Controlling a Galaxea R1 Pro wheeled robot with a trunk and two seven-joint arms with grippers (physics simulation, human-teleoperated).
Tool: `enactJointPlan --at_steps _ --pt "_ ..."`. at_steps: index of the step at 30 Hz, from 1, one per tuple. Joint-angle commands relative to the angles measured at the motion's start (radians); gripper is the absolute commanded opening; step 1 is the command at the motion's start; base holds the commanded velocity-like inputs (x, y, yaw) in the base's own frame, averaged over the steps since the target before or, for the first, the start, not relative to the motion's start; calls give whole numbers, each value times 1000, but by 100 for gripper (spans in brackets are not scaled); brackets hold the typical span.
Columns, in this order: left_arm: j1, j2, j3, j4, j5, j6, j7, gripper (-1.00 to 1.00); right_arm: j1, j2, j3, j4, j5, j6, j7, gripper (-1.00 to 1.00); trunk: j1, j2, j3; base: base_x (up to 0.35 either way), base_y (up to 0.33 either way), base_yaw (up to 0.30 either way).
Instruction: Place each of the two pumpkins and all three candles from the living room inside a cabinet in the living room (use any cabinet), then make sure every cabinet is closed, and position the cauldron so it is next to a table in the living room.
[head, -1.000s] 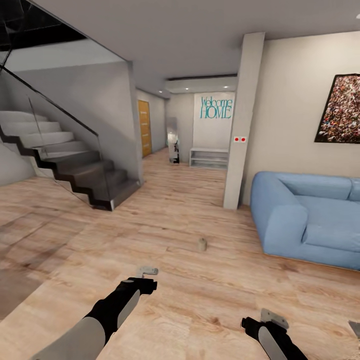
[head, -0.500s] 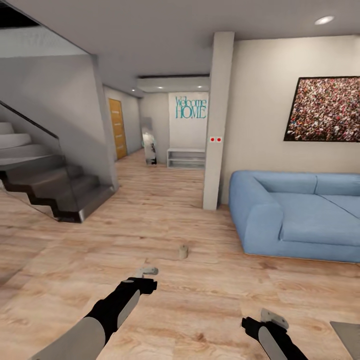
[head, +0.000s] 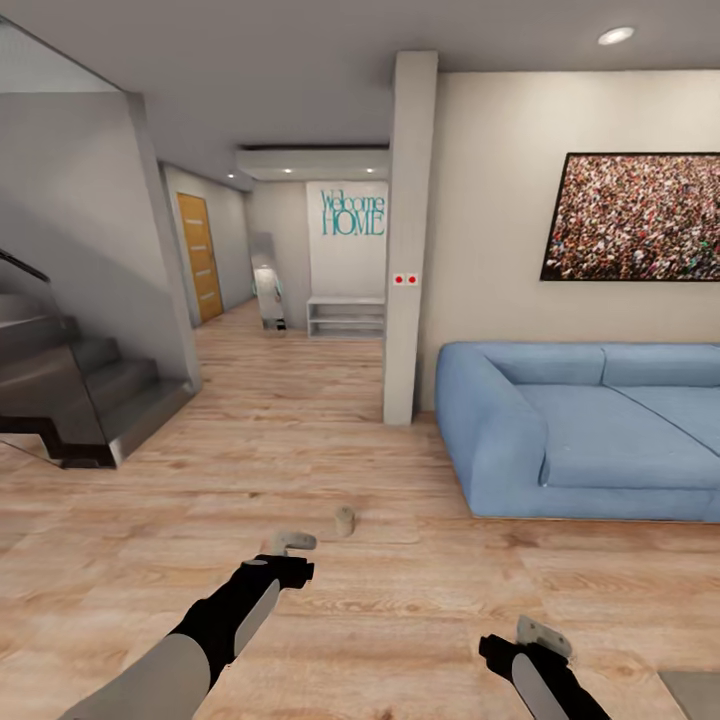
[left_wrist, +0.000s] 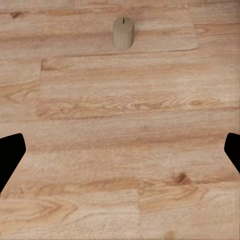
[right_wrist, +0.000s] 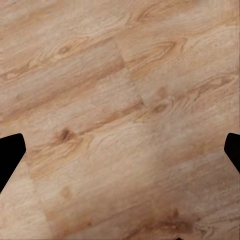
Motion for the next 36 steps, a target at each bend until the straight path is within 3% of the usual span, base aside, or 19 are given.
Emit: enactJointPlan --at_steps 1,4,10,15,19,24,27,32,36 --pt "-1 1 -7 -2 11 4 9 100 -1 -1 8 -2 -4 4 -10 100 1 -1 -1 336 0 -15" --pt "-1 2 -6 -2 12 13 9 100 -22 7 37 -3 24 42 -14 100 1 -1 -1 336 0 -7" --pt "-2 3 -6 -2 13 22 8 100 -158 28 69 -4 47 213 -20 100 1 -1 -1 336 0 -2" --pt "-2 2 -6 -2 13 49 6 100 -232 39 74 -3 48 249 -19 100 1 -1 -1 336 0 0" --pt "-2 1 -5 -2 13 93 7 100 -310 62 75 -3 48 318 -17 100 1 -1 -1 336 0 0" --pt "-2 0 -4 -2 13 133 5 100 -347 88 76 -2 43 362 -15 100 1 -1 -1 336 0 0" --pt "-3 -2 -3 -3 16 209 5 100 -358 120 76 -2 48 376 -19 100 1 -1 -1 336 0 0" --pt "-17 -2 2 -3 21 311 6 100 -363 133 76 0 49 381 -21 100 1 -1 -1 336 0 0" --pt "-66 -1 7 -4 25 429 7 100 -364 138 76 0 50 382 -22 100 1 -1 -1 336 0 0"
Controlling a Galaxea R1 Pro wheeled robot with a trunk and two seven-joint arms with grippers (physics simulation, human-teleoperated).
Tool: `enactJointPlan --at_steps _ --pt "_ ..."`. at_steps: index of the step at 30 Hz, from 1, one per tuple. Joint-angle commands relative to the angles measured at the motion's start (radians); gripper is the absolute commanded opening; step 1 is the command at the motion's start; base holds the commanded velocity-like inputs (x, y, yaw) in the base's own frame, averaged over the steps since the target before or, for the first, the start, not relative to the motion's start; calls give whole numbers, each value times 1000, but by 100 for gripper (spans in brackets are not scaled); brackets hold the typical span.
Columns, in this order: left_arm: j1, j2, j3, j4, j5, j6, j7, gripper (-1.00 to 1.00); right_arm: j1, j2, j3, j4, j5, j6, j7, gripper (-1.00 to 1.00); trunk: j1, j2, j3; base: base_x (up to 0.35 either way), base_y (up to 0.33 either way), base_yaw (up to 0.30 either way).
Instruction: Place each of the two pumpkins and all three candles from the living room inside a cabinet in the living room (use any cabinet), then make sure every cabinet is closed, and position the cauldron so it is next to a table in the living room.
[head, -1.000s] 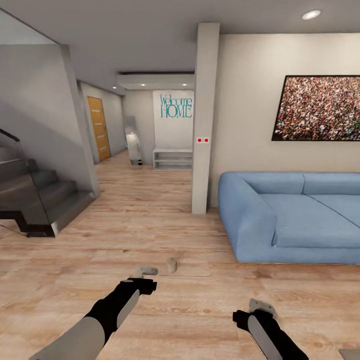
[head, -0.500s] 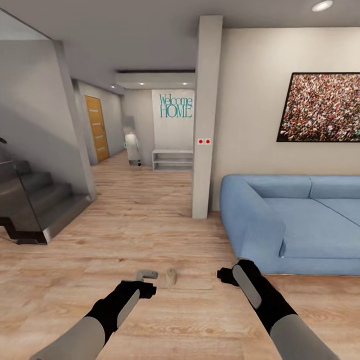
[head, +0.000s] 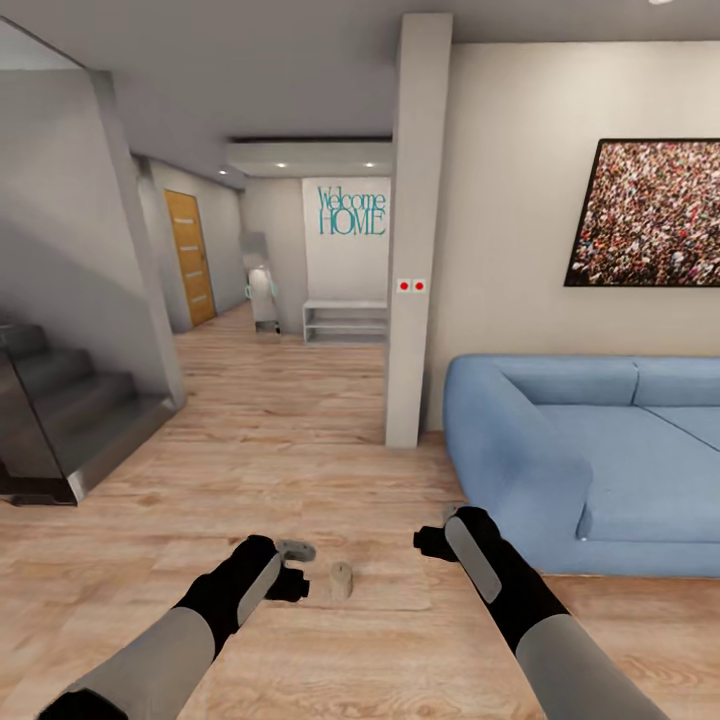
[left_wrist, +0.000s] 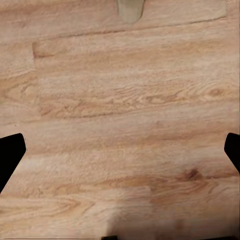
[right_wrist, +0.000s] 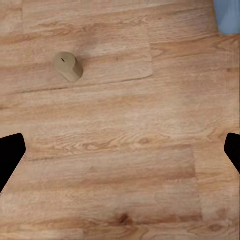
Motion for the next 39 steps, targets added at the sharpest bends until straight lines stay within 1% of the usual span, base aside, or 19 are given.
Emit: enactJointPlan --at_steps 1,5,10,18,20,24,26,32,39 --pt "-11 1 -4 -1 11 17 9 100 -1 0 2 -1 -10 1 -10 100 1 -1 -1 336 0 0" --pt "-55 -1 -3 0 11 71 11 100 -1 -1 0 -1 -9 1 -11 100 1 -1 -1 336 0 0" --pt "-78 -2 -3 0 11 121 15 100 -1 -1 -1 -1 -9 1 -12 100 1 -1 -1 316 0 0" --pt "-84 -2 -1 9 12 133 17 100 -1 -3 -2 -1 -9 1 -12 100 1 -1 -1 278 -21 0" --pt "-84 -2 -1 16 19 134 16 100 -1 -4 -2 -1 -9 0 -12 100 1 -1 -1 308 -89 0" --pt "-85 -1 -3 23 50 134 13 100 -1 -6 -2 -1 -9 0 -12 100 1 -1 -1 298 -142 0" --pt "-85 -1 -2 24 56 134 13 100 -1 -6 -2 -1 -9 0 -12 100 1 -1 -1 270 -198 0" --pt "-85 0 -1 25 60 134 13 100 -1 -6 -2 -1 -9 0 -12 100 1 -1 -1 268 -175 0" --pt "-85 1 0 25 61 134 13 100 -1 -4 -2 -1 -9 0 -11 100 1 -1 -1 312 -39 0"
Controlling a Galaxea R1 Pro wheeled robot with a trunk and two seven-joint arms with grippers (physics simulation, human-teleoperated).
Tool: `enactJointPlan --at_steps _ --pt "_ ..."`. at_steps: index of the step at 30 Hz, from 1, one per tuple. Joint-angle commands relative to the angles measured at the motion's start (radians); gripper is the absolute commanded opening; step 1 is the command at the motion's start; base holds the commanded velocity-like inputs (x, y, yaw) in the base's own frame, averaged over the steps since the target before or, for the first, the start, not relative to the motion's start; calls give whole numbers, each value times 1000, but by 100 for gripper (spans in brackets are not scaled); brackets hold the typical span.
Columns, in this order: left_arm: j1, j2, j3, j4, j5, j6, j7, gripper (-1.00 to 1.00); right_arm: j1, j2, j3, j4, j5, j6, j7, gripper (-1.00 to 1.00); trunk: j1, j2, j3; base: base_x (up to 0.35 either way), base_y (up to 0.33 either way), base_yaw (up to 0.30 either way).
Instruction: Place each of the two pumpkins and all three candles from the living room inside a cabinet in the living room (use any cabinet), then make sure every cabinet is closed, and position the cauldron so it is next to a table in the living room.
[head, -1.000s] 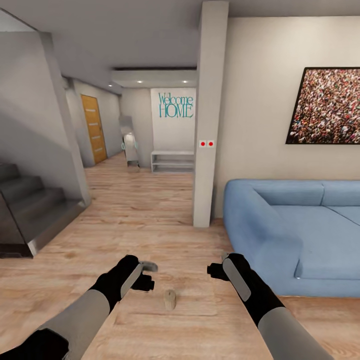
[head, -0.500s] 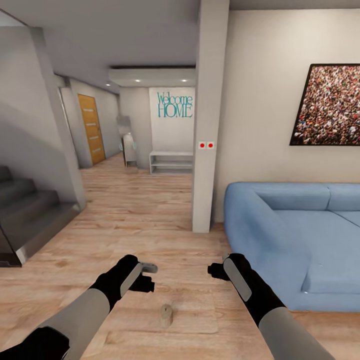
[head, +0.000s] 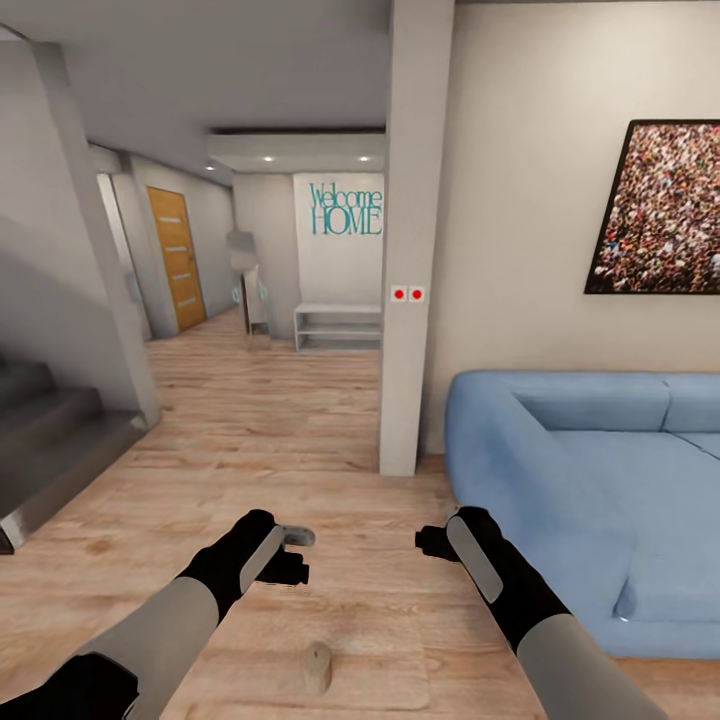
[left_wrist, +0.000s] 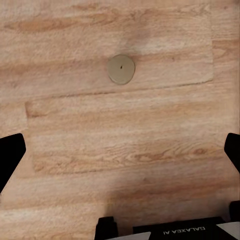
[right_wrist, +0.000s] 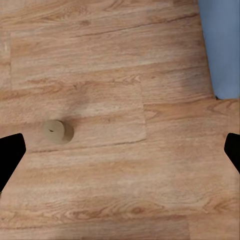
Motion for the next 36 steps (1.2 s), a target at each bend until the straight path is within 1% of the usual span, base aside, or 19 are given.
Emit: enactJointPlan --at_steps 1,16,28,36 --pt "-1 0 -5 -1 11 3 9 100 -1 -1 2 -1 -11 0 -10 100 1 -1 -1 291 -9 0" --pt "-1 -1 -5 -1 11 3 7 100 -1 2 8 -6 -10 -3 -8 100 1 -1 -1 248 -2 0" --pt "-2 -2 -6 -1 10 21 14 100 0 2 6 -11 -10 -2 -7 100 1 -1 -1 49 0 0" --pt "-2 -2 -6 -1 9 24 15 100 1 2 4 -12 -10 -2 -7 100 31 -57 -26 1 0 0"
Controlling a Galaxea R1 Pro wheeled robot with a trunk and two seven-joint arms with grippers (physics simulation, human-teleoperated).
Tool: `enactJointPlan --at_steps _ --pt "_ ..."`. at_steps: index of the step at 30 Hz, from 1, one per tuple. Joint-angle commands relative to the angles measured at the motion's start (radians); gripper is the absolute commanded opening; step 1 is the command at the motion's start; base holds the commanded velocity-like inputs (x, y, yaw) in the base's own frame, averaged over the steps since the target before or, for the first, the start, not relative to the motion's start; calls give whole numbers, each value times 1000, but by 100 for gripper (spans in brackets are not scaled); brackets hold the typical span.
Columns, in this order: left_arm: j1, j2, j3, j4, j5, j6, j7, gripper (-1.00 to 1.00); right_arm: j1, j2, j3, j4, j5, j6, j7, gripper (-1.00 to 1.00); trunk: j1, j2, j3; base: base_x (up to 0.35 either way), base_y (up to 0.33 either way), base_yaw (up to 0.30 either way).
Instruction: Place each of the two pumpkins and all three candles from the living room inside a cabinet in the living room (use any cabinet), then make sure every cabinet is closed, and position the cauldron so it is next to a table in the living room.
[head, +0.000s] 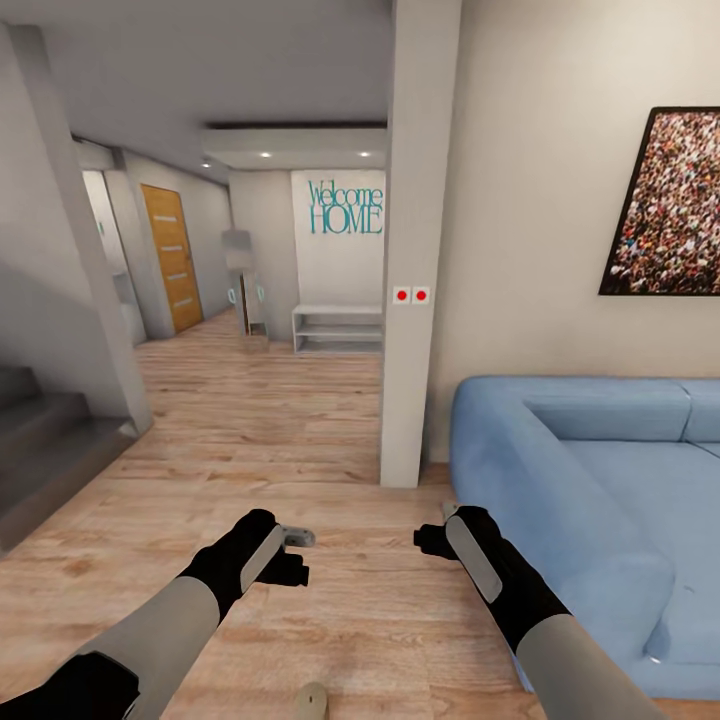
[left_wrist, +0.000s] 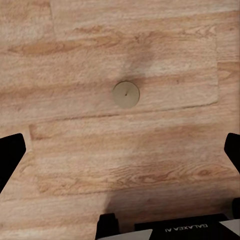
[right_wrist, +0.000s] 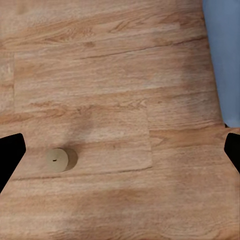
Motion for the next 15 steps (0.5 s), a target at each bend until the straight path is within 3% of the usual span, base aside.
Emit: enactJointPlan --at_steps 1,15 --pt "-1 1 -6 -1 11 3 9 100 -1 0 2 -1 -10 1 -10 100 4 -8 -4 0 0 0" --pt "-1 0 -8 2 11 3 9 100 -1 -2 1 -4 -10 1 -10 100 58 -106 -48 0 0 0"
